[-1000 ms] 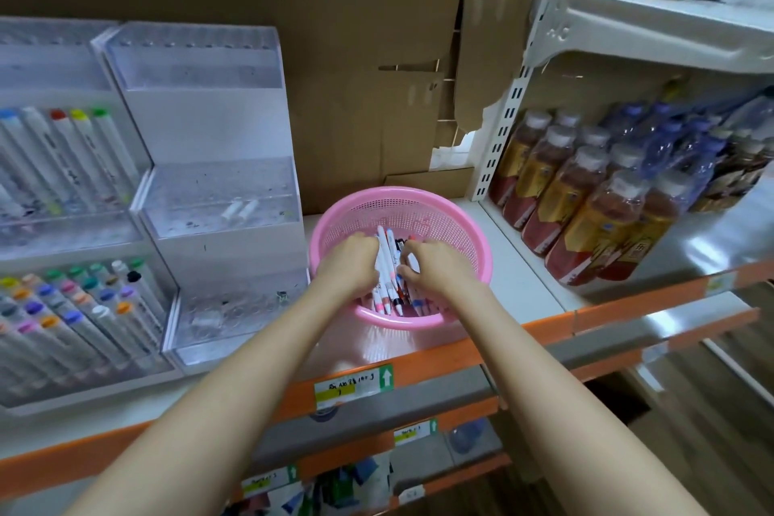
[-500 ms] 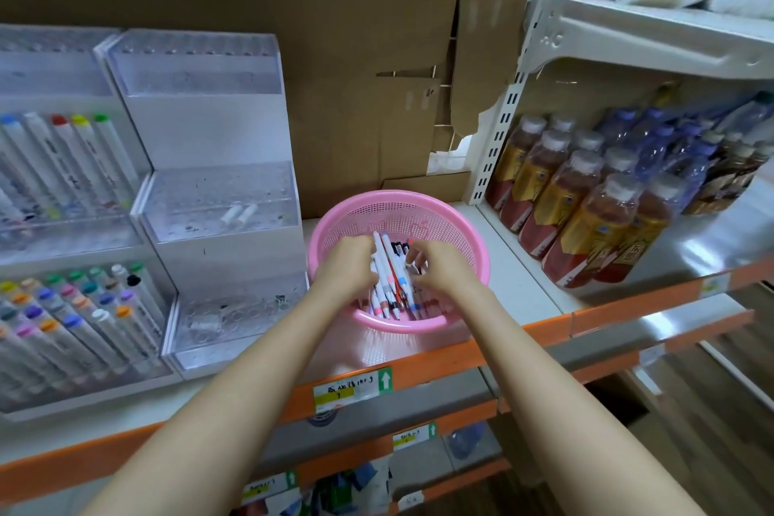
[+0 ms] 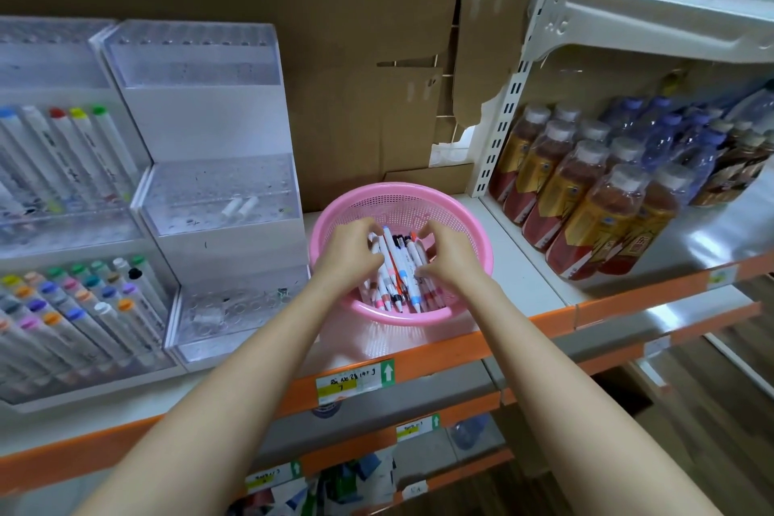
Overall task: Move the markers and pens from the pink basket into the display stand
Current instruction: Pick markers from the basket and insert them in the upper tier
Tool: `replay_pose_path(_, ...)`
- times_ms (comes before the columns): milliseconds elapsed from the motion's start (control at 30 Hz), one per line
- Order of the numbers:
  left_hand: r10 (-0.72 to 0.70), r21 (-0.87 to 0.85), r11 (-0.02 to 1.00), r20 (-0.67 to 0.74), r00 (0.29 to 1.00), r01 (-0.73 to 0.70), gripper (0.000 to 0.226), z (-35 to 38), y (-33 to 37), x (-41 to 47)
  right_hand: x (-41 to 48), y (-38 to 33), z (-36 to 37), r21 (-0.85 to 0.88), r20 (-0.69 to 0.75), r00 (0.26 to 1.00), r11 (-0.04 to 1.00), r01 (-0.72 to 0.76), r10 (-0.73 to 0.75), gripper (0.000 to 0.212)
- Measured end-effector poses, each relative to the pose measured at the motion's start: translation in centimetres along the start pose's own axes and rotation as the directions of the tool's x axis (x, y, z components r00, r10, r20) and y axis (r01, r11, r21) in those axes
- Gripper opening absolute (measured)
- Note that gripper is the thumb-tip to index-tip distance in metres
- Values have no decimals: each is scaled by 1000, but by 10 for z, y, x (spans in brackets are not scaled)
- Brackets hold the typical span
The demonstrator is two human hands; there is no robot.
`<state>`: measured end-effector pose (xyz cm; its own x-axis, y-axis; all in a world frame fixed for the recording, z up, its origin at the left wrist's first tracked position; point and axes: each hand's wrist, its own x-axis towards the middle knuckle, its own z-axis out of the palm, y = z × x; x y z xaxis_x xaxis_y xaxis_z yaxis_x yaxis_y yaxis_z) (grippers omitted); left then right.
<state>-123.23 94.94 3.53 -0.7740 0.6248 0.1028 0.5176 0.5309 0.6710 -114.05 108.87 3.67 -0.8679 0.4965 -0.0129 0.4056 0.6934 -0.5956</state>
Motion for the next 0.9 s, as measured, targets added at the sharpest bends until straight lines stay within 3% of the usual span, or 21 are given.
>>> replay_pose_path(233,-38,-253,968,-157,987,-3,48,-6,1,-3,2,3,1,73,-121,992,997,29,-20,49)
replay_pose_path(567,75,-361,918,-245,967,-163,55,-21,7,-8,-3,-12,-16,311,-191,980,944,105,-46,48)
replay_pose_path(900,251,-238,905,-372,894,-353,49,-72,26,-28,-12,-72,-26,373,-317,902,837,401,-291,42)
